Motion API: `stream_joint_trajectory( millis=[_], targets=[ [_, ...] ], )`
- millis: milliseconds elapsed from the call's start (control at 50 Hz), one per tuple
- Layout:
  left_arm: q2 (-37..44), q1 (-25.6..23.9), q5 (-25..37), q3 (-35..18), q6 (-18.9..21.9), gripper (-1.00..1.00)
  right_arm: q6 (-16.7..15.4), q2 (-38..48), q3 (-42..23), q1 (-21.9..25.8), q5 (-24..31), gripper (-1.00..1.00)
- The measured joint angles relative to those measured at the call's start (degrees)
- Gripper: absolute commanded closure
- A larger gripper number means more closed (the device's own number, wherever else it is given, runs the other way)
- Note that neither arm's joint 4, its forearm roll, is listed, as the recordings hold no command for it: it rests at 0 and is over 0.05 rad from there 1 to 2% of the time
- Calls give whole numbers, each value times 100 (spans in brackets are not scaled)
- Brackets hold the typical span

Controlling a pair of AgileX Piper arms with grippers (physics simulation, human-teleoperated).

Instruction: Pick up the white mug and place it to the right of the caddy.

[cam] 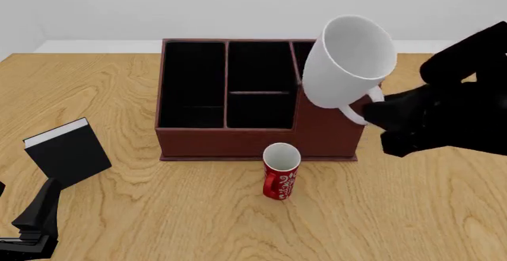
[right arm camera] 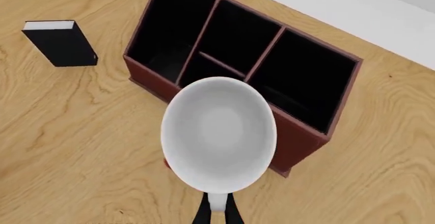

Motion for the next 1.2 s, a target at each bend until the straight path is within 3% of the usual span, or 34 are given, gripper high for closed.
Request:
stream_joint_trajectory(
  millis=[380, 900, 1200],
  targets=[
    [0, 0, 0, 0, 0, -100, 100, -786, 453, -599, 243, 100],
    [0, 0, 0, 0, 0, -100, 26, -1885, 914, -1969, 959, 100],
    [0, 0, 0, 0, 0, -100, 50, -2142, 1071, -2655, 1082, 100]
  ],
)
